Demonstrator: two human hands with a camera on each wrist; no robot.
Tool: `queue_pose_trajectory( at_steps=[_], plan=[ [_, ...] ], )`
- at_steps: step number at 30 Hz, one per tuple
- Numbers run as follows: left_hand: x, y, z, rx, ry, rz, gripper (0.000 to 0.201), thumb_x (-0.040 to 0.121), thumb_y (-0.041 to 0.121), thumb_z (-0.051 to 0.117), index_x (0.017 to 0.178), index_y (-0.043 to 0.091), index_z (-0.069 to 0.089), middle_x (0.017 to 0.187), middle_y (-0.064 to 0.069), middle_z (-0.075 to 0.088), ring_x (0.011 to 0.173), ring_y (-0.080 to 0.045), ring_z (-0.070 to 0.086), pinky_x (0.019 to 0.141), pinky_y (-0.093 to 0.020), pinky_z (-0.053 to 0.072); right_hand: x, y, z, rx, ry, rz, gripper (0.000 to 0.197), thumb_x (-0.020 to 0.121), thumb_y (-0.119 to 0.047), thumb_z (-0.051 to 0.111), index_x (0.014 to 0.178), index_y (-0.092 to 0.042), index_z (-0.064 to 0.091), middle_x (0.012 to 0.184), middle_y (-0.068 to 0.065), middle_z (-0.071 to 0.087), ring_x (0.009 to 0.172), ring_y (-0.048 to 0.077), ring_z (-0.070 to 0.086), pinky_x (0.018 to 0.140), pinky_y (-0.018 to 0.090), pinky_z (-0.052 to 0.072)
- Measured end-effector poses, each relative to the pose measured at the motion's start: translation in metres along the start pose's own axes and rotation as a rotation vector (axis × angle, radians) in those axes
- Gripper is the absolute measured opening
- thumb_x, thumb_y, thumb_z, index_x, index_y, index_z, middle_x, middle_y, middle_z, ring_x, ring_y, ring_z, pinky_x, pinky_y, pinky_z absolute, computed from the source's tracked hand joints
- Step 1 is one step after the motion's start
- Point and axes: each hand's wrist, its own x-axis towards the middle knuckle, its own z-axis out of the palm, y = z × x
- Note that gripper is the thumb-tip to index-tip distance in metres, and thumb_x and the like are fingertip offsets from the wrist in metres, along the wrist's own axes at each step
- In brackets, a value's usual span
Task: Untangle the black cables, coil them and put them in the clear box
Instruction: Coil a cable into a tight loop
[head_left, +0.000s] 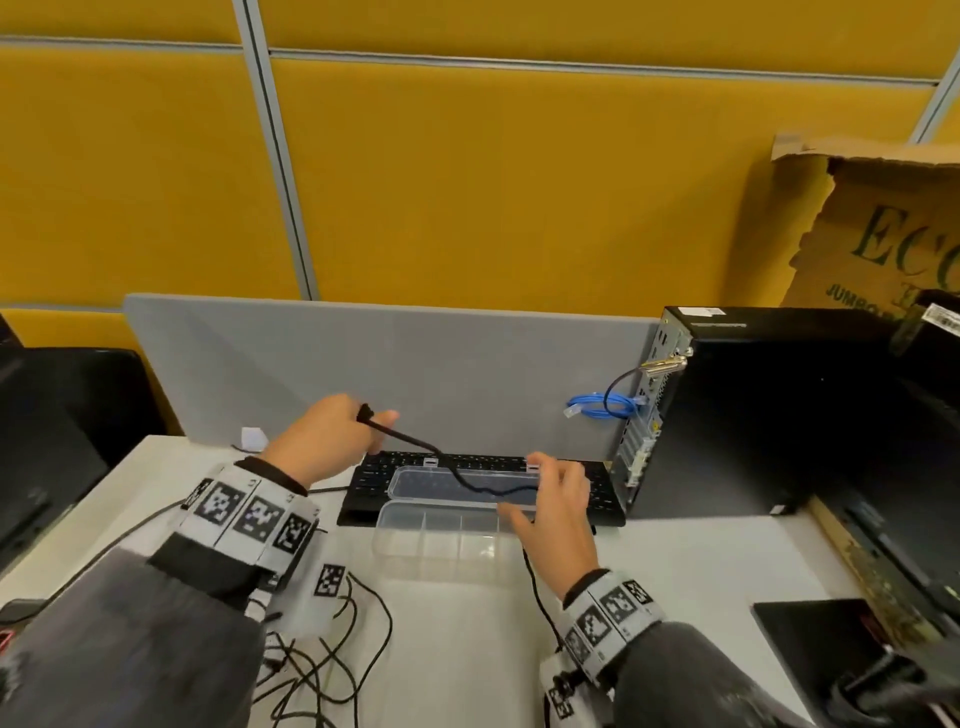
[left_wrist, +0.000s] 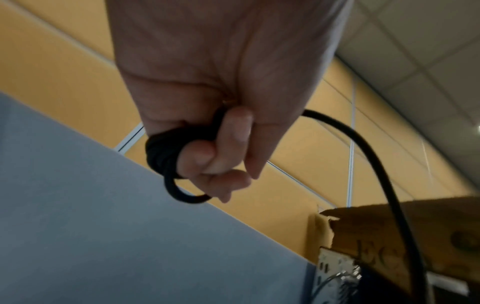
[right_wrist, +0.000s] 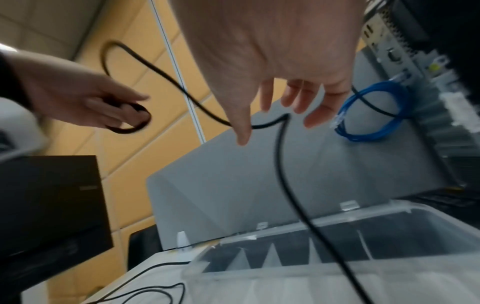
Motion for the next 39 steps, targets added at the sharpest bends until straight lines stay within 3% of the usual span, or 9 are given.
queue_pose_trajectory(
  at_steps=[4, 8, 15, 19, 22, 27, 33, 36, 39],
  plan=[
    [0.0, -0.01, -0.011, -0.08, 0.026, 0.001, 0.041, 0.092, 0.04, 0.051, 0.064, 0.01, 0.057, 0.057, -0.004, 0.047, 0.054, -0.018, 0.042, 0.055, -0.027, 0.033, -0.003, 0.008, -0.013, 0.493, -0.462, 0.167, 0.009, 0.096, -0.012, 0.048, 0.096, -0.01, 0.056, 0.075, 0.001, 0.06, 0.067, 0.011, 0.056, 0.073, 0.038, 0.053],
    [0.014, -0.047, -0.053, -0.032, 0.208, -0.076, 0.035, 0.09, 0.036, 0.056, 0.071, 0.007, 0.061, 0.071, -0.014, 0.059, 0.067, -0.027, 0.052, 0.063, -0.032, 0.038, -0.01, 0.022, -0.057, 0.901, -0.756, 0.209, 0.017, 0.091, -0.031, 0.057, 0.084, -0.016, 0.06, 0.052, -0.006, 0.031, 0.044, 0.009, 0.027, 0.043, 0.02, 0.04],
    [0.043, -0.141, -0.144, 0.026, 0.641, -0.264, 0.043, 0.091, 0.03, 0.052, 0.073, -0.009, 0.056, 0.082, -0.033, 0.061, 0.081, -0.048, 0.06, 0.07, -0.046, 0.047, 0.001, 0.097, -0.128, 0.395, -0.593, 0.365, 0.051, 0.062, -0.067, 0.063, 0.059, -0.023, 0.037, 0.056, -0.003, 0.021, 0.049, 0.013, 0.014, 0.042, 0.02, 0.015],
    [0.03, -0.118, -0.146, 0.114, 0.677, -0.239, 0.04, 0.093, 0.021, 0.052, 0.064, -0.007, 0.052, 0.07, -0.03, 0.058, 0.074, -0.045, 0.06, 0.067, -0.046, 0.046, 0.011, 0.107, -0.121, -0.114, -0.472, 0.398, 0.052, 0.078, -0.065, 0.05, 0.059, -0.018, 0.039, 0.05, -0.003, 0.036, 0.042, 0.013, 0.032, 0.042, 0.022, 0.033],
    [0.016, -0.087, -0.116, 0.224, 0.532, -0.178, 0.037, 0.095, 0.022, 0.05, 0.077, -0.009, 0.058, 0.076, -0.026, 0.059, 0.075, -0.037, 0.056, 0.068, -0.04, 0.041, 0.015, 0.085, -0.099, -0.496, -0.346, 0.28, 0.042, 0.088, -0.059, 0.043, 0.104, -0.021, 0.053, 0.095, 0.0, 0.06, 0.089, 0.016, 0.058, 0.081, 0.031, 0.052],
    [0.0, -0.036, -0.039, 0.291, 0.231, -0.078, 0.04, 0.096, 0.024, 0.047, 0.06, 0.007, 0.044, 0.059, -0.007, 0.044, 0.062, -0.025, 0.046, 0.063, -0.03, 0.032, -0.007, -0.029, -0.054, -0.07, -0.517, -0.168, 0.093, 0.077, -0.06, 0.057, 0.147, -0.038, 0.0, 0.15, -0.012, 0.022, 0.14, 0.013, 0.021, 0.114, 0.041, 0.026],
    [-0.009, -0.023, 0.0, 0.331, 0.222, 0.041, 0.041, 0.099, 0.026, 0.041, 0.061, 0.009, 0.04, 0.059, -0.004, 0.044, 0.066, -0.028, 0.049, 0.06, -0.03, 0.033, -0.036, -0.095, -0.038, 0.514, -0.851, -0.297, 0.01, 0.098, -0.026, 0.045, 0.092, -0.025, 0.053, 0.077, -0.015, 0.061, 0.074, 0.0, 0.059, 0.082, 0.022, 0.046],
    [-0.027, -0.033, -0.01, 0.197, -0.022, 0.132, 0.025, 0.095, 0.027, 0.049, 0.083, 0.007, 0.057, 0.066, -0.002, 0.061, 0.055, -0.014, 0.058, 0.057, -0.021, 0.045, -0.018, -0.082, -0.066, 0.423, -0.493, -0.323, 0.024, 0.098, -0.02, 0.042, 0.078, -0.022, 0.057, 0.064, -0.019, 0.055, 0.056, -0.003, 0.049, 0.063, 0.011, 0.039],
    [-0.064, -0.032, -0.008, -0.343, -0.73, 0.359, 0.017, 0.092, 0.023, 0.055, 0.086, 0.008, 0.058, 0.062, 0.006, 0.064, 0.042, -0.001, 0.053, 0.061, -0.016, 0.046, 0.005, -0.072, -0.082, 0.317, -0.005, -0.402, 0.019, 0.093, -0.023, 0.051, 0.08, -0.033, 0.06, 0.072, -0.025, 0.062, 0.063, -0.002, 0.054, 0.061, 0.008, 0.039]
  ],
)
